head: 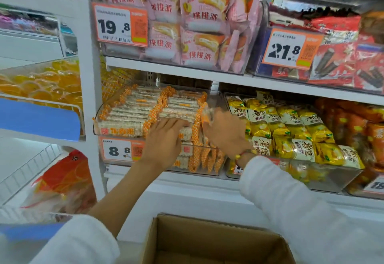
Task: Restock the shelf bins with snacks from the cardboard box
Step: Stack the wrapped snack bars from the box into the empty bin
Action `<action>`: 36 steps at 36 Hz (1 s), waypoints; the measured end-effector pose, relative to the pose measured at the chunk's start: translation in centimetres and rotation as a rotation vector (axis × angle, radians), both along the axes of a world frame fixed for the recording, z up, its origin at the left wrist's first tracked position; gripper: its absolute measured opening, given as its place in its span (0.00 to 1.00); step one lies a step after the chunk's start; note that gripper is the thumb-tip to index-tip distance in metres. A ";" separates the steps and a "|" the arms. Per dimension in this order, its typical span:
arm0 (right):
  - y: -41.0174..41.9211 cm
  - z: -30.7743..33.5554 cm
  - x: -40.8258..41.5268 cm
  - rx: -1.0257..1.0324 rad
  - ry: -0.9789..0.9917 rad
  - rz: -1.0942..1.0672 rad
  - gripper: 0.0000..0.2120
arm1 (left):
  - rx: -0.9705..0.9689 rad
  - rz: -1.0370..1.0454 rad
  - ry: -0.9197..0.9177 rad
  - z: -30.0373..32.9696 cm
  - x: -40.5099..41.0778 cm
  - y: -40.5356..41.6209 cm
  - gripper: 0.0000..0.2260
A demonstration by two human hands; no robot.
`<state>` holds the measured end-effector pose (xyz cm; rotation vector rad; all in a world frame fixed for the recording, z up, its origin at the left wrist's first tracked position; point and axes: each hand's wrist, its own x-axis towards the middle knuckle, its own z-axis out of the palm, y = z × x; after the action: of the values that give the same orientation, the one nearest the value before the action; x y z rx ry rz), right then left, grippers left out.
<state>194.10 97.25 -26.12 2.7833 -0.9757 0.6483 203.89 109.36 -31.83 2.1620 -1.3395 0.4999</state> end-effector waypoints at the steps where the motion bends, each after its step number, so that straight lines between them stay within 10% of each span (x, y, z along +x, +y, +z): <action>1: 0.2 -0.3 0.5 -0.006 0.010 0.002 0.15 | -0.004 -0.006 0.006 0.0 0.1 0.0 0.22; 14: -0.6 -1.3 -1.9 0.187 0.283 0.167 0.35 | 0.078 -0.106 -0.001 0.9 -0.2 0.3 0.23; 20: -1.7 -2.4 -2.6 -0.142 0.154 0.214 0.23 | 0.194 -0.152 -0.060 0.7 -0.4 -0.7 0.22; 36: -3.1 -4.3 -3.8 -0.192 0.105 0.322 0.23 | 0.199 -0.149 -0.184 0.8 -1.6 -2.9 0.19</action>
<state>190.28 94.13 -30.38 2.7883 -0.4238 0.5892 202.31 106.48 -31.01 2.1931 -1.7015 0.5362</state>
